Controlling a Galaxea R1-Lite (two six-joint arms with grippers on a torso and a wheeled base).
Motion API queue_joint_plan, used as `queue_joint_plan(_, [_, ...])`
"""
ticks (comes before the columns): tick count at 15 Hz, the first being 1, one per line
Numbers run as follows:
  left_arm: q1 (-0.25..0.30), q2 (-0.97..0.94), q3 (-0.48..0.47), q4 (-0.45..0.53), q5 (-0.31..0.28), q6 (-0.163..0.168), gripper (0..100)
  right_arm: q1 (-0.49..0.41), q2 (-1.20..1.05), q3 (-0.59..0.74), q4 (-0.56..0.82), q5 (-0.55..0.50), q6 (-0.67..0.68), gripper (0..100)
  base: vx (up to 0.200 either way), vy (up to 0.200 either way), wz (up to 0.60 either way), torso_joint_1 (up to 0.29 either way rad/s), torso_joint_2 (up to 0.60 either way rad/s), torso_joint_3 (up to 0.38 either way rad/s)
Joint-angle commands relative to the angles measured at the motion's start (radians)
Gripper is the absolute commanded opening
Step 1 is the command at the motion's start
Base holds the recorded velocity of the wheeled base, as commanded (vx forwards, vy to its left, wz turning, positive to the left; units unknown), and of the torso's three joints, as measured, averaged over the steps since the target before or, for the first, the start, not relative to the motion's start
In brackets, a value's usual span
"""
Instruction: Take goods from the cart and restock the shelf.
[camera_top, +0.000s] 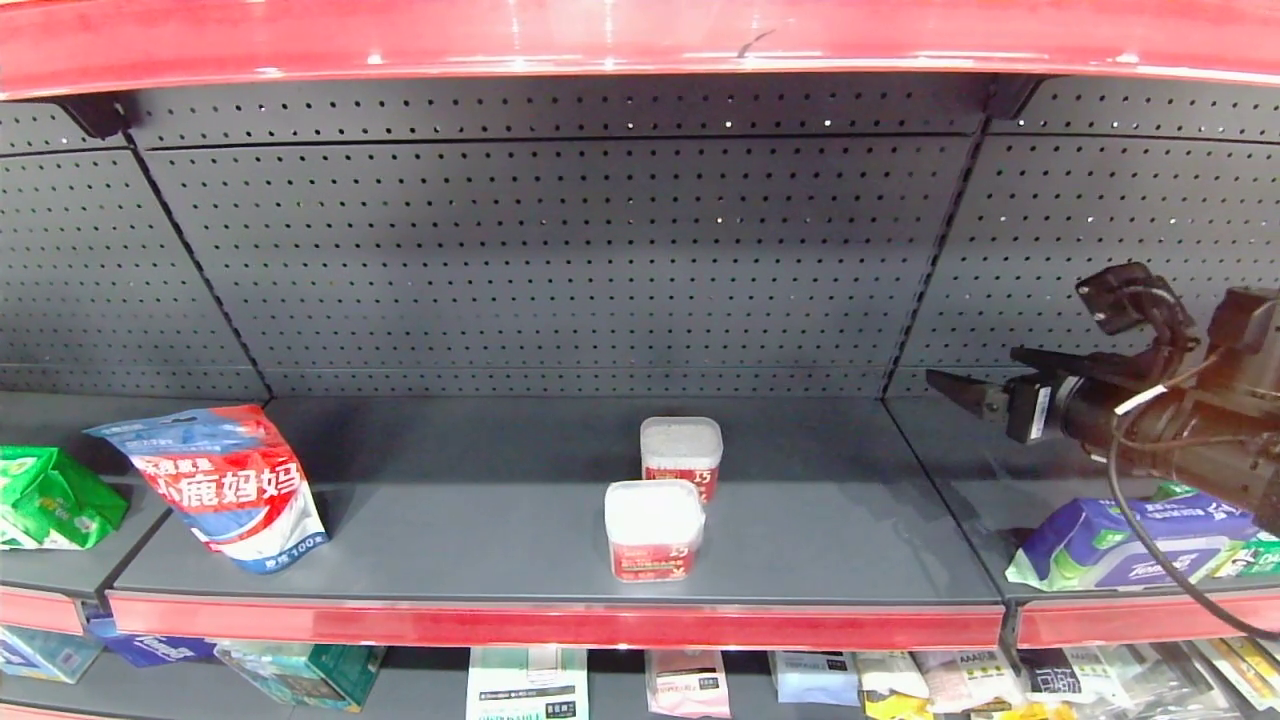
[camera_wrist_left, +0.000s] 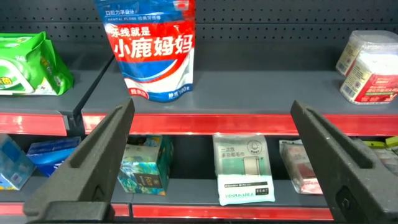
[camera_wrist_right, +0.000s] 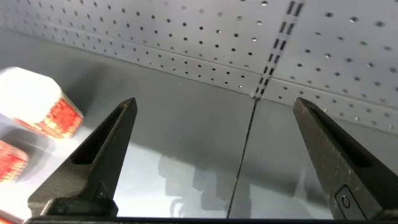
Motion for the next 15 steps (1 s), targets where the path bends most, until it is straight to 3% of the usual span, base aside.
queue_joint_plan(1, [0.0,0.0,0.0,0.0,0.0,0.0,100,-0.03,-0.084,0.046,0.002,0.001,0.014,100,0.0,0.0,0.0,0.0,0.0,0.0])
queue_joint_plan(8, [0.0,0.0,0.0,0.0,0.0,0.0,100,-0.136,-0.424,0.26,0.014,0.005,0.022,100,0.0,0.0,0.0,0.0,0.0,0.0])
queue_joint_plan(11, [0.0,0.0,0.0,0.0,0.0,0.0,100,-0.121,-0.639,0.435,0.014,0.008,0.029,100,0.0,0.0,0.0,0.0,0.0,0.0])
queue_joint_plan(15, [0.0,0.0,0.0,0.0,0.0,0.0,100,-0.116,-0.757,0.487,0.014,-0.001,0.034,100,0.0,0.0,0.0,0.0,0.0,0.0])
